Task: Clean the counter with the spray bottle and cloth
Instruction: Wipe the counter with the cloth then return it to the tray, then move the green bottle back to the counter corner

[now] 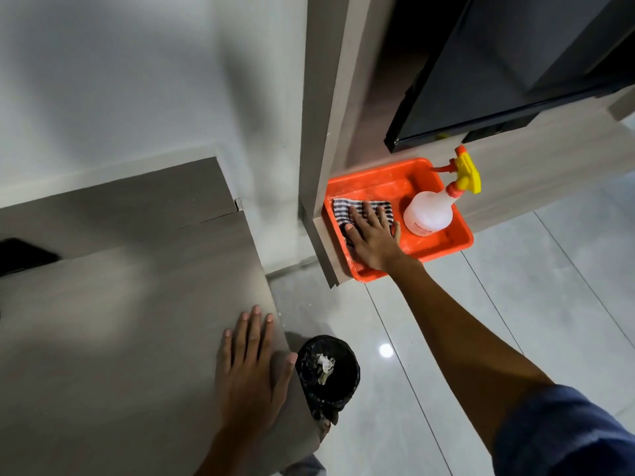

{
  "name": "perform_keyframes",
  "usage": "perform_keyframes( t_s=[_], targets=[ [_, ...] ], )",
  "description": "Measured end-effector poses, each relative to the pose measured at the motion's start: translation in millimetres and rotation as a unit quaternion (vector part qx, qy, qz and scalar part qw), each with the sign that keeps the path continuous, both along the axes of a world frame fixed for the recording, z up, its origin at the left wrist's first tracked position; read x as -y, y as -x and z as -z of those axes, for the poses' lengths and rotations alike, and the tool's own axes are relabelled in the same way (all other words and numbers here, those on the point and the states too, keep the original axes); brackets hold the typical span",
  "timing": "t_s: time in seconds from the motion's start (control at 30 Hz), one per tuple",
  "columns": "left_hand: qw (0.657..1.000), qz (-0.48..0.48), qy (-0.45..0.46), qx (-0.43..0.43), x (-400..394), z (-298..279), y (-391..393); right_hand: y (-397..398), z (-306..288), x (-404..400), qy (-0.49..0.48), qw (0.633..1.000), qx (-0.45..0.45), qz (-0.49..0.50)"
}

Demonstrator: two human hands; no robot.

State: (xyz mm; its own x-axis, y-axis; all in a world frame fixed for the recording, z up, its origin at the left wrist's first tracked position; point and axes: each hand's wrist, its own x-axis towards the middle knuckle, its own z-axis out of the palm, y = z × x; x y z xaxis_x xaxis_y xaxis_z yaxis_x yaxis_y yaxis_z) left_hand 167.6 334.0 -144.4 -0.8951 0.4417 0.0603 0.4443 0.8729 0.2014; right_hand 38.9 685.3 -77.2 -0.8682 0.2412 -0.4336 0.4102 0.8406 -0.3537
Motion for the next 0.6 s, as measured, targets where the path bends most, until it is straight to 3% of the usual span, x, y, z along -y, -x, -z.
perform_keyframes(
  t_s=[0.23,0.4,0.6],
  targets=[
    [0.999,0.008,-0.028,0.036,4,-15,3,-42,-31,49,0.087,0.98,-0.163,0.07],
    [0.988,-0.009,-0.136,0.069,23,-35,9,-58,-54,99,0.114,0.968,-0.211,0.077],
    [0.981,-0.07,-0.161,0.088,88,-50,15,-45,-78,178,0.184,0.953,-0.231,0.075]
  ],
)
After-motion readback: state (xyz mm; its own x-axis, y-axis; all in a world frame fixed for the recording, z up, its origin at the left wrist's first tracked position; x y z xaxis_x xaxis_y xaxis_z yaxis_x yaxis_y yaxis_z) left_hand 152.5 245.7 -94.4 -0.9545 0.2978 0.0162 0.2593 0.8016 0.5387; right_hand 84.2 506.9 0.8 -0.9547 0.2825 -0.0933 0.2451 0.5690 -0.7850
